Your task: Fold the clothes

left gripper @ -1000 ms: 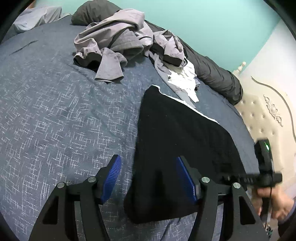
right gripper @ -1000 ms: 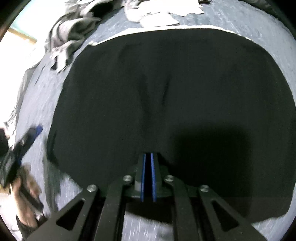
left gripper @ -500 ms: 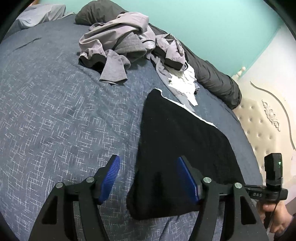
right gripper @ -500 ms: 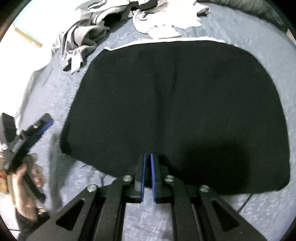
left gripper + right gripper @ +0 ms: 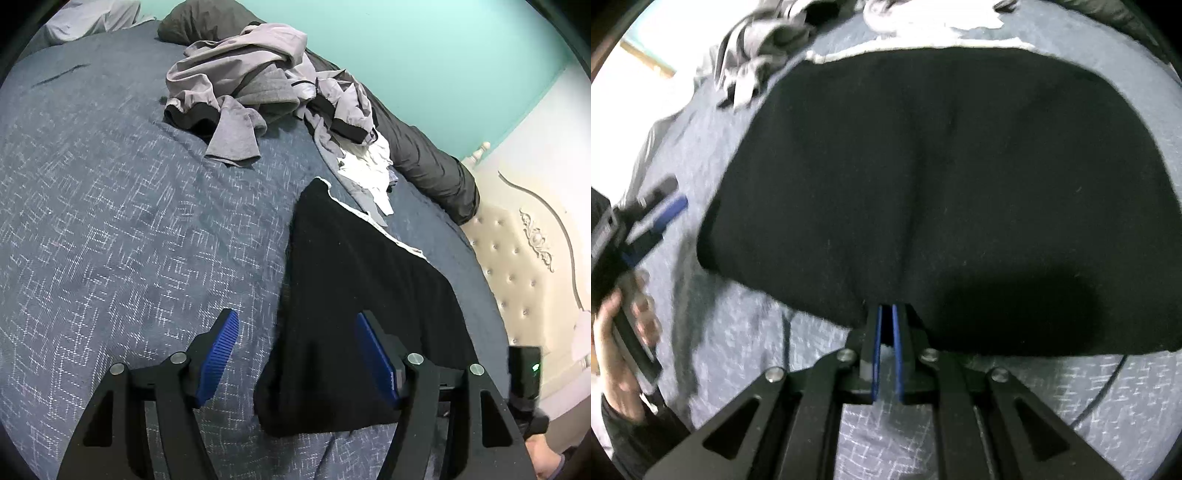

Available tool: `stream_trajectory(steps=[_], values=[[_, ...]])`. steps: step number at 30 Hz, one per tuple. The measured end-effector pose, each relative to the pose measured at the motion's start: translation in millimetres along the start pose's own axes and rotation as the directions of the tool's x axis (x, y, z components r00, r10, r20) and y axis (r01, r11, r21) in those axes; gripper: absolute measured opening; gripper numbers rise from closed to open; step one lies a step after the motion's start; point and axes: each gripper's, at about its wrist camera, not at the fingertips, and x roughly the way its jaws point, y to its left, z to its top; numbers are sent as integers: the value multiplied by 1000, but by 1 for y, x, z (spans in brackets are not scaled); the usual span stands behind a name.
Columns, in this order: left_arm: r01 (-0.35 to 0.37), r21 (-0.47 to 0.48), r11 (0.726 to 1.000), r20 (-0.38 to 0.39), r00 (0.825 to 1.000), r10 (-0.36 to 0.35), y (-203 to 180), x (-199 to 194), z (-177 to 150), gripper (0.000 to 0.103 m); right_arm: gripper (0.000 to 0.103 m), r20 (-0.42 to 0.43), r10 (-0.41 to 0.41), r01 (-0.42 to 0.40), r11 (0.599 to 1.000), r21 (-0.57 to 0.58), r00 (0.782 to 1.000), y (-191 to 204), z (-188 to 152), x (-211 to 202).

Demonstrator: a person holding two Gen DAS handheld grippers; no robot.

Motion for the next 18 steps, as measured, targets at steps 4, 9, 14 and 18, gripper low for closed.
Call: stream_trajectory(steps=[4,9,14,18], values=[[11,-7,1000,-9,1000,-11,0,-2,1,70,5,43,37,-38,999,29,998,-10,-9,-15],[32,-37,999,-51,998,-34,1,-1,-3,71,5,173,54,-73,992,102,983,-40,-20,-47],[21,-66,998,-114,993,-28,1,7,-17,71,5,247,48,-94,979,179,968,-88,-34,-73],[-10,-83,997,-164,986,-4,2,15,-34,71,5,270,68,-131,966,223,960,-119,-50,-89]])
